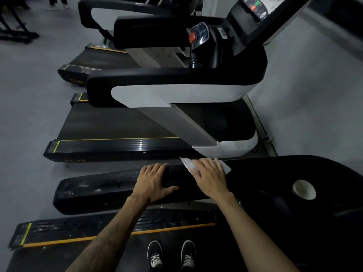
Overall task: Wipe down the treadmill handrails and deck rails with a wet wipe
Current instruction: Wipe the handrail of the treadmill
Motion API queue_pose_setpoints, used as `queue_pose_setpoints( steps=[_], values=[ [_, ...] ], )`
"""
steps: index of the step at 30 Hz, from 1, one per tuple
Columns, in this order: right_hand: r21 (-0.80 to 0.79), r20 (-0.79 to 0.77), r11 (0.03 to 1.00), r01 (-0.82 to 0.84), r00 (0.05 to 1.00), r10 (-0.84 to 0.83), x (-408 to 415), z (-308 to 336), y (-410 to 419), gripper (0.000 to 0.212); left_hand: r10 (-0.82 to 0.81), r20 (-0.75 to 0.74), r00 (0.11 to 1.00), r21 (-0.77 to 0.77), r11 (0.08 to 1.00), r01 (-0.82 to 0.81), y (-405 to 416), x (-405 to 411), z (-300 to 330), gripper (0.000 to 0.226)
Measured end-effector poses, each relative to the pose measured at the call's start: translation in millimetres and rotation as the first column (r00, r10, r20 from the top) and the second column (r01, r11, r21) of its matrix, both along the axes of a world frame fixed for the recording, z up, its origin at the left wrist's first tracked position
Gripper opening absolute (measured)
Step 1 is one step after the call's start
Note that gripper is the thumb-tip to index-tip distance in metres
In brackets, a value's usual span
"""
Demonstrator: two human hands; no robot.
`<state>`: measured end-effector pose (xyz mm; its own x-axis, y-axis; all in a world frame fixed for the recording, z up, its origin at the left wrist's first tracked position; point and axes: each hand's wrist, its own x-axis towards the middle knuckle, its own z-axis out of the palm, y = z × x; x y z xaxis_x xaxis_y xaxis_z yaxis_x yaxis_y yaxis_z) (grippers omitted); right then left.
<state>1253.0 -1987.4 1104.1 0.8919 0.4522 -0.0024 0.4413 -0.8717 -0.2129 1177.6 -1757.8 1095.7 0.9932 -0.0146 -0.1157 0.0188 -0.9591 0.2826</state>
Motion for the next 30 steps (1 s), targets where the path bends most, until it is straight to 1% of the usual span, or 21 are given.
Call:
queue_pose_setpoints(
  steps=[3,5,7,9,10,12,15,17,19,21,22,23,26,27,28,30],
  values=[
    [-0.018,0.016,0.986,0.166,0.986,-0.165,-8.4,-5.1,-9.6,0.051,0.001,0.001,1.000,-0.009,1.000,-0.001,1.2,0.9,-2.2,0.097],
    [0.004,0.046,0.978,0.207,0.977,-0.207,-26.1,-10.6,-0.9,0.052,0.001,0.006,1.000,-0.004,1.000,-0.001,1.0,1.4,-3.6,0.098],
    [0.033,0.082,0.990,0.135,0.987,-0.137,-38.4,-15.7,8.4,0.050,0.002,0.000,1.000,-0.014,1.000,-0.002,0.8,1.1,-3.9,0.097],
    [0.032,0.074,0.999,0.020,0.997,-0.023,-36.4,-14.8,7.4,0.049,0.005,-0.001,1.000,-0.016,1.000,-0.005,0.1,0.7,-2.9,0.097],
    [0.036,0.064,0.999,-0.003,0.998,0.001,-32.2,-13.6,3.7,0.049,0.008,0.003,1.000,-0.008,1.000,-0.008,-0.6,0.1,-2.2,0.097],
    [0.040,0.070,0.998,0.039,0.997,-0.042,-27.0,-11.6,-5.7,0.051,0.015,0.011,1.000,0.015,1.000,-0.015,-2.2,-1.0,-0.6,0.096],
    [0.039,0.090,0.980,0.193,0.977,-0.196,-40.7,-15.5,-4.7,0.053,0.024,0.010,1.000,0.021,0.999,-0.024,-4.0,-1.3,1.1,0.096],
    [0.063,0.097,0.976,0.210,0.972,-0.216,-53.2,-21.0,4.1,0.052,0.023,0.005,1.000,0.019,1.000,-0.024,-4.0,-1.3,1.9,0.097],
    [0.065,0.103,0.994,0.090,0.990,-0.096,-54.6,-22.1,6.2,0.050,0.028,0.002,1.000,0.016,0.999,-0.028,-4.0,-2.0,2.6,0.098],
    [0.013,0.100,0.999,-0.043,0.994,0.042,-43.9,-16.9,-0.8,0.050,0.030,-0.002,1.000,0.011,1.000,-0.030,-4.3,-2.3,4.4,0.098],
    [-0.007,0.089,0.998,-0.059,0.994,0.059,-38.3,-14.4,-6.2,0.051,0.029,-0.004,1.000,0.005,1.000,-0.029,-4.4,-2.1,5.4,0.098],
    [-0.011,0.076,1.000,-0.029,0.997,0.030,-35.6,-13.0,-11.7,0.052,0.028,-0.006,1.000,-0.002,1.000,-0.028,-4.6,-1.9,6.4,0.097],
    [0.034,0.082,0.985,0.168,0.982,-0.170,-50.3,-15.2,-15.8,0.056,0.025,0.003,1.000,0.004,1.000,-0.025,-5.4,-2.3,7.2,0.097],
    [0.041,0.088,0.977,0.208,0.974,-0.211,-58.6,-17.6,-10.7,0.057,0.023,0.008,1.000,0.008,1.000,-0.023,-5.7,-2.9,6.9,0.097],
    [0.034,0.092,0.976,0.214,0.972,-0.217,-66.0,-19.8,-4.1,0.060,0.022,0.014,1.000,0.010,1.000,-0.023,-6.0,-3.7,6.2,0.097],
    [0.013,0.085,0.992,0.125,0.988,-0.126,-70.8,-21.2,4.1,0.062,0.023,0.025,0.999,0.007,1.000,-0.023,-6.0,-4.6,4.7,0.097]
  ],
)
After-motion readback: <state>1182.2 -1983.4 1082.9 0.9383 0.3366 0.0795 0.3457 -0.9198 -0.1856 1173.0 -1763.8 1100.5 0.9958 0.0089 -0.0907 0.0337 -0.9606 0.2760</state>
